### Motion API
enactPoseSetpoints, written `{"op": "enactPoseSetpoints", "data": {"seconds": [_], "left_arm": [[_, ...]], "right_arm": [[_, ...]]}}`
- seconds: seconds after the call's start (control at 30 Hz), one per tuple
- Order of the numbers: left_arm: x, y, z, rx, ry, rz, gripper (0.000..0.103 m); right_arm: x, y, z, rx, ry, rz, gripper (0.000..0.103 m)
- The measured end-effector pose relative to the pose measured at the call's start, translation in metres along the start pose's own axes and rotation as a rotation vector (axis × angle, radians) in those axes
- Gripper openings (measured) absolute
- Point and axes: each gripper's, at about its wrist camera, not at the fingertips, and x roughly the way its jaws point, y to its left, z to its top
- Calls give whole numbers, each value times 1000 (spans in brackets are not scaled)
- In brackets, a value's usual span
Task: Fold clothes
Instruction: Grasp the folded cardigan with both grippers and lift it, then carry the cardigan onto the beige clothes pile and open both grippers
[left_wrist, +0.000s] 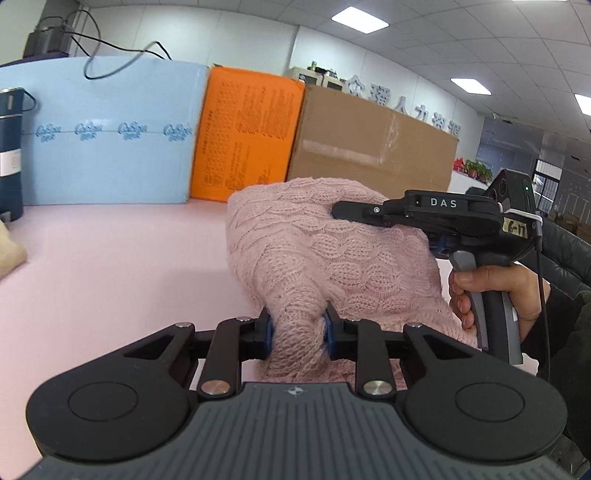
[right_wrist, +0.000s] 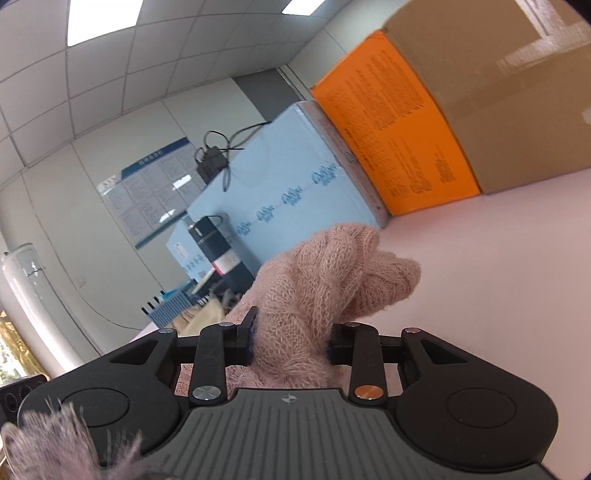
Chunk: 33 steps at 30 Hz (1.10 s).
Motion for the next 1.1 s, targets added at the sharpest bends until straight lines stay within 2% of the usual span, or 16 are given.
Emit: {"op": "enactPoseSetpoints", "data": {"seconds": [0.13,0.23,0.43,0.53,0.67,0.73,0.83,0.9,0.93,0.97,1.03,1.1], "left_arm": [[-45,43,13,9,-70,95,22],[-78,84,28,19,-86,179,23],[-133,177,62,85,-67,410,23],[-150,220,80,90,-35,494,23],[-160,276,90,91,14,557,28],[-155,300,86,78,57,601,32],[-137,338,70,28,147,675,45],[-129,358,57,-3,195,738,51],[-127,368,50,-16,215,766,59],[-129,375,44,-32,214,774,68],[-142,380,37,-66,171,766,73],[-160,371,33,-69,94,774,72]], "right_arm": [[46,42,5,-14,-29,99,29],[98,80,1,-17,-32,163,29],[215,145,-25,65,-66,286,29],[270,172,-46,134,-86,321,29],[326,199,-78,208,-118,311,30],[346,198,-89,229,-90,255,35],[375,197,-104,259,-48,171,46],[390,188,-115,258,16,61,54],[392,181,-115,289,25,61,57],[394,175,-115,320,35,60,58],[389,170,-110,281,14,66,84],[373,167,-108,257,-64,33,87]]}}
